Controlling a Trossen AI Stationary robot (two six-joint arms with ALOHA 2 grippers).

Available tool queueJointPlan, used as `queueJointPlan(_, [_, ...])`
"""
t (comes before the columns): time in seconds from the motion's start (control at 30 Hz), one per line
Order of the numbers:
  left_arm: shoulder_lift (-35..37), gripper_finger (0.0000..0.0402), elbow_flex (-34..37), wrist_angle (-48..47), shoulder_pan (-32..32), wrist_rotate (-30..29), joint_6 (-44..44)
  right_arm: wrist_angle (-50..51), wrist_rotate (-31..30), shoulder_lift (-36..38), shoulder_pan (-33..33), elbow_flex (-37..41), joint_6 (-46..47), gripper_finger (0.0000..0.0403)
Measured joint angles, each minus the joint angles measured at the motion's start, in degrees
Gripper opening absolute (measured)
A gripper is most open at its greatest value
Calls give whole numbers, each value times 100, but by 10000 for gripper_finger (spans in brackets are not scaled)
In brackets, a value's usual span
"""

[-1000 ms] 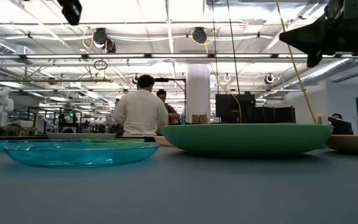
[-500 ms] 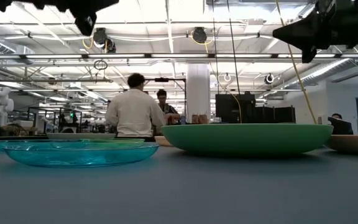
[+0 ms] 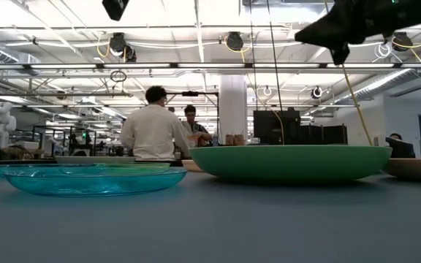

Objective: Stack plastic plates
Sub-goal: Stack the dark green plate on top of the green plate

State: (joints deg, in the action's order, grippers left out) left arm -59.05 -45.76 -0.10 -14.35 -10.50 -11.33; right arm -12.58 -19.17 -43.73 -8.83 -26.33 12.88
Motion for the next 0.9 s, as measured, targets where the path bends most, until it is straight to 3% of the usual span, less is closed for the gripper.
queueJointPlan(0.1, [-120,88,-148,-561,0,-10,-259,68,289,-430,-83,-340,6,11])
queueJointPlan(0.33, [-283,88,-203,-1649,2,-568,-776,94,297,-1399,-473,-1000,1,11])
queueJointPlan(0.57, [59,88,-211,-2197,-118,-618,-745,245,286,-2403,-775,-1809,-1,11])
queueJointPlan(0.67, [255,88,-206,-2212,-338,-745,-574,288,291,-2861,-826,-2198,-6,11])
queueJointPlan(0.9, [714,88,-206,-2386,-1221,-1753,-357,266,279,-3785,-833,-3095,-181,11])
